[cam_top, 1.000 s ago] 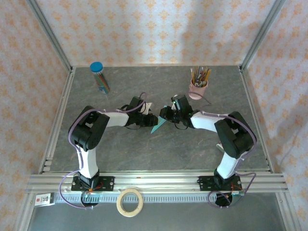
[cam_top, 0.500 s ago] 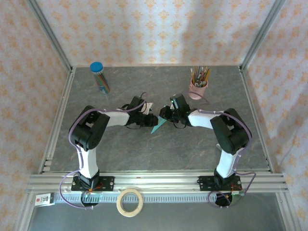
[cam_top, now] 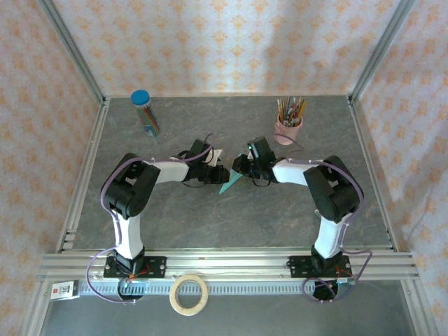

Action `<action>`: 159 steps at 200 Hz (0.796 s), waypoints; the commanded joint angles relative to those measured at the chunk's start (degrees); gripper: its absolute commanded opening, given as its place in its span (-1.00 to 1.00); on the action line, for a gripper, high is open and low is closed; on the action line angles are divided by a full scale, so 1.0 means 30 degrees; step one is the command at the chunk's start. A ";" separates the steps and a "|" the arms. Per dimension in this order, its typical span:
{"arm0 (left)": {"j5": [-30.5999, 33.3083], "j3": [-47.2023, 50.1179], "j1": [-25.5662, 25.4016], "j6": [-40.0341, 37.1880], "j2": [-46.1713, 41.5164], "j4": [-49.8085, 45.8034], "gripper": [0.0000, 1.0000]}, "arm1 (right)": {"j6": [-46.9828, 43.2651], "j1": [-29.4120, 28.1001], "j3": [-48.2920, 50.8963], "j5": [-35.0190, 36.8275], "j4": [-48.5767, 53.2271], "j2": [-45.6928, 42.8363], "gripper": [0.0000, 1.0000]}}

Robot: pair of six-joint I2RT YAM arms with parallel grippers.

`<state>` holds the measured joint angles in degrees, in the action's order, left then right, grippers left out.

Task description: Fold a paper plane with a square sheet of paper (pick it up from the middle)

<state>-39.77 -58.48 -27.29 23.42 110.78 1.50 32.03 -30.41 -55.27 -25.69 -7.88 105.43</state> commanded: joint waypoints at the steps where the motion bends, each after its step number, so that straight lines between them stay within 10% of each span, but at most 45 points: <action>1: 0.2182 0.0596 -0.0655 -0.0999 0.2380 -0.1440 -0.57 | -0.0406 0.0118 -0.0504 0.0334 0.0312 0.0413 -0.51; 159: 0.2504 0.0651 -0.0771 -0.1342 0.2682 -0.1759 -0.69 | -0.0669 0.0206 -0.0755 0.0205 0.0795 0.1227 -0.52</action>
<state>-38.94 -58.85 -27.29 22.37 111.28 0.64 31.24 -30.20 -56.16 -25.76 -7.33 107.70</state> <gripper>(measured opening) 0.163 0.243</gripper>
